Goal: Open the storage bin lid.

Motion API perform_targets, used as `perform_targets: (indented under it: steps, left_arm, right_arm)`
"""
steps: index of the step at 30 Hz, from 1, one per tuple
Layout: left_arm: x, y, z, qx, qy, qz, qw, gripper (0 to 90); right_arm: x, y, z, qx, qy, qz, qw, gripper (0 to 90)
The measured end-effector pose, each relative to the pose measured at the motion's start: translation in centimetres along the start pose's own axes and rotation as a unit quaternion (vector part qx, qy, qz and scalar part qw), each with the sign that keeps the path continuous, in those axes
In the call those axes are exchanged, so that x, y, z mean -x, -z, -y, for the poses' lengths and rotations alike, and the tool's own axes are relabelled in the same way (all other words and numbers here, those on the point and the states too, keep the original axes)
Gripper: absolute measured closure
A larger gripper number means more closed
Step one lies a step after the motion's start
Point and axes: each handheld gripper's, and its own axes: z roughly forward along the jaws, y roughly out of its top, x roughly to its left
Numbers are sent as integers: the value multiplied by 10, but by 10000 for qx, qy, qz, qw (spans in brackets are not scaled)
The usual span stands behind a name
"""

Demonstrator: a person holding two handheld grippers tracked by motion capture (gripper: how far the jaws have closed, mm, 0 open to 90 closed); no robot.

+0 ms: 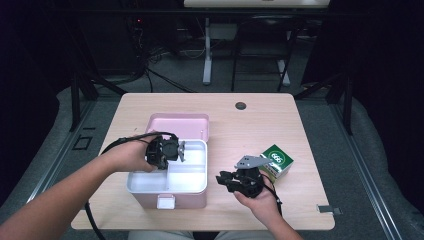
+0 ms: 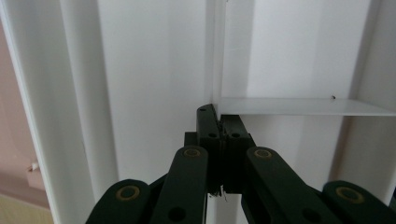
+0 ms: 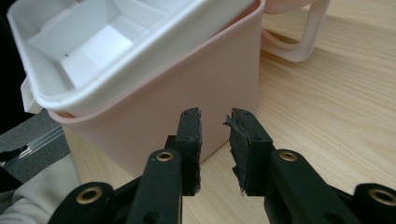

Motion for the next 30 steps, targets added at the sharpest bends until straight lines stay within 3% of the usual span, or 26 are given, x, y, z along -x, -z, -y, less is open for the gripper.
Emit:
perform_targets:
  steps: [7,10,14,16,17,18,19,20,21,22,23,24,25,26,27,28,30]
  left_arm:
    - [0,10,4,95,73,-79,9999,893]
    - [-3,11,6,52,262,11,9996,893]
    - [-8,11,11,124,813,118,9965,893]
    - [-11,11,15,168,1101,200,9936,893]
    - [-11,11,15,168,1101,200,9936,894]
    - [-15,12,19,144,1381,247,9900,893]
    - [-15,12,19,144,1381,247,9900,894]
    - [-19,13,24,223,1716,281,9845,894]
    - [-21,14,27,271,1879,303,9813,894]
    - [-21,14,27,271,1879,303,9813,893]
    - [-25,16,34,330,2165,288,9753,894]
    - [-25,16,34,330,2165,288,9753,894]
    - [-28,17,41,377,2498,290,9671,894]
    - [-28,17,41,377,2498,290,9671,893]
    - [-33,19,53,402,2946,316,9543,894]
    - [-33,19,53,402,2946,316,9543,894]
    - [-37,19,61,351,3253,370,9442,894]
  right_arm:
    - [2,1,1,12,-61,29,10000,718]
    - [3,1,1,27,-67,29,10000,717]
    - [4,1,1,29,-80,50,10000,717]
    - [4,2,1,39,-90,48,9999,715]
    - [4,2,1,39,-98,47,9999,715]
    - [5,2,1,45,-94,47,9999,714]
    - [5,2,1,45,-94,47,9999,714]
    - [5,2,1,48,-104,53,9999,714]
    - [5,2,1,48,-109,54,9999,713]
    - [5,3,2,45,-98,57,9999,713]
    - [5,3,2,50,-100,63,9999,713]
    - [5,3,2,50,-100,63,9999,713]
    - [6,3,2,57,-115,64,9999,712]
    - [6,3,2,57,-115,64,9999,712]
    - [6,4,2,63,-124,68,9999,712]
    - [6,4,2,63,-124,68,9999,712]
    - [6,5,2,67,-126,68,9999,712]
